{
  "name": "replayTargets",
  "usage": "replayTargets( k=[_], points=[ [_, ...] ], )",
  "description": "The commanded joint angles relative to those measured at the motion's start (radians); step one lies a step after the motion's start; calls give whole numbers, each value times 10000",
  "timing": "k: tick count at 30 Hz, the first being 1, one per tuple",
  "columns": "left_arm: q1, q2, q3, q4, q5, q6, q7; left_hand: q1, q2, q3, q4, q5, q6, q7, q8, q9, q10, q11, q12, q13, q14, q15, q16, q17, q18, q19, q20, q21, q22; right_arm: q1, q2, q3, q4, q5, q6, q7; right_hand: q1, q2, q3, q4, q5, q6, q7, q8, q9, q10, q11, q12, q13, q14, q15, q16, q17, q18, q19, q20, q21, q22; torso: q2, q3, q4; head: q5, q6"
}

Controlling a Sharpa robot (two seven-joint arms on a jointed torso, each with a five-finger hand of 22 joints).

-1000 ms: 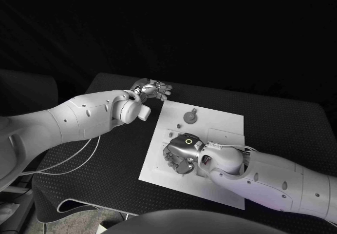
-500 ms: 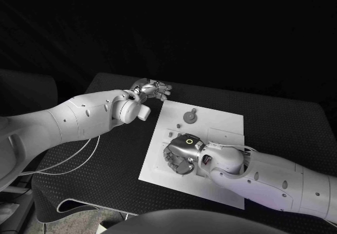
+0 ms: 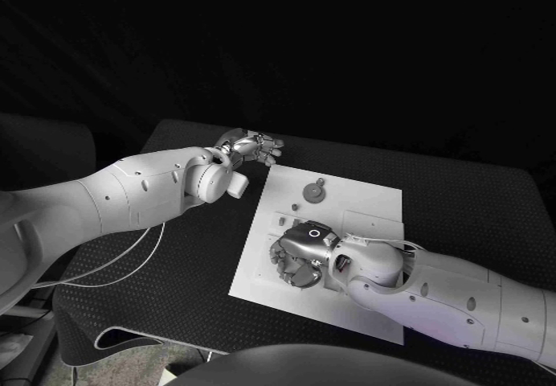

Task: Assemble the parts on the task board

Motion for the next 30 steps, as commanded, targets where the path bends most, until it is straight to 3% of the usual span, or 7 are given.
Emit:
replayTargets(
  k=[1, 4, 8, 18, 21, 26, 30],
  points=[
    [7, 6, 7, 19, 37, 147, 42, -14, 10, -9, 44, 0, -48, 28, 48, -16, -40, 50, -61, -12, 10, 58, -66, 12, 106, 40, 47, -60, 11, -36, -24, -26, -38, 82, -65, -22, -53, -41, -68, -6, 40, -118, 22, -58, -16, -110, 32, -56, -15, -22, 92, 17, -7, 359, -72, -12, 38, 136, 2, 1, -3, -1, 16],
    [7, -1, 6, 12, 37, 145, 37, -13, 8, -9, 44, 0, -50, 28, 48, -17, -42, 51, -63, -13, 9, 58, -68, 14, 106, 39, 47, -62, 12, -35, -44, -26, -43, 83, -242, -111, -19, -102, -84, -15, 15, -291, 94, -163, -60, -290, 92, -147, -56, -87, 151, 4, -18, 359, -129, 5, 10, 124, 0, 3, -1, -7, 19],
    [7, -7, 6, -1, 37, 122, 33, -11, 7, -8, 43, 0, -52, 28, 48, -18, -43, 51, -63, -14, 9, 58, -71, 17, 107, 39, 46, -63, 14, -32, -106, -23, -42, 83, -424, -133, 124, -233, -126, -12, -95, -936, 423, -519, -265, -1081, 370, -194, -329, -477, 425, 304, 133, 359, -412, 119, 127, 226, -2, 2, 2, -18, 20],
    [7, -41, 6, -35, 37, 120, 37, -4, 0, -6, 38, 0, -52, 27, 50, -19, -42, 51, -63, -15, 5, 59, -80, 24, 108, 34, 47, -69, 18, 165, -680, 14, 431, 1137, -998, 269, -4, -315, -607, -112, -71, -1122, 498, -554, -356, -1401, 451, 28, -576, -755, 501, 721, 144, 359, -628, 170, 412, 212, -5, 0, -4, -73, 62],
    [7, -37, 6, -66, 37, 106, 45, -1, 0, -5, 36, 0, -52, 27, 50, -19, -42, 51, -64, -15, 5, 60, -82, 26, 108, 33, 47, -70, 19, 323, -1150, 117, 802, 2532, -1175, 649, -390, -322, -1179, -85, -989, -1152, 501, -529, -351, -1428, 450, 115, -622, -740, 486, 874, 158, 359, -542, 120, 610, 227, -5, 1, -20, -131, 123],
    [7, -56, 5, -152, 37, 107, 54, 0, -3, -6, 35, -1, -52, 26, 52, -20, -41, 51, -64, -16, 5, 60, -86, 30, 108, 32, 48, -72, 21, 725, -1813, 621, 1149, 3588, -1140, 706, -444, -70, -1437, 240, -974, -1174, 482, -457, -324, -1128, 304, 458, -613, -644, 364, 1258, 231, 359, -396, -40, 989, 226, -15, 12, -47, -281, 221],
    [5, -22, 3, -281, 37, 106, 61, 0, -5, -6, 36, -2, -51, 26, 53, -20, -40, 51, -63, -16, 6, 60, -88, 33, 107, 32, 48, -73, 23, 1163, -2348, 671, 1134, 4425, -87, 165, -391, 134, -1492, 476, -996, -986, 360, -288, -249, -322, -16, 1208, -273, -623, 56, 1430, 207, 359, -365, -139, 1196, 201, -53, 28, -96, -407, 323]
  ],
)
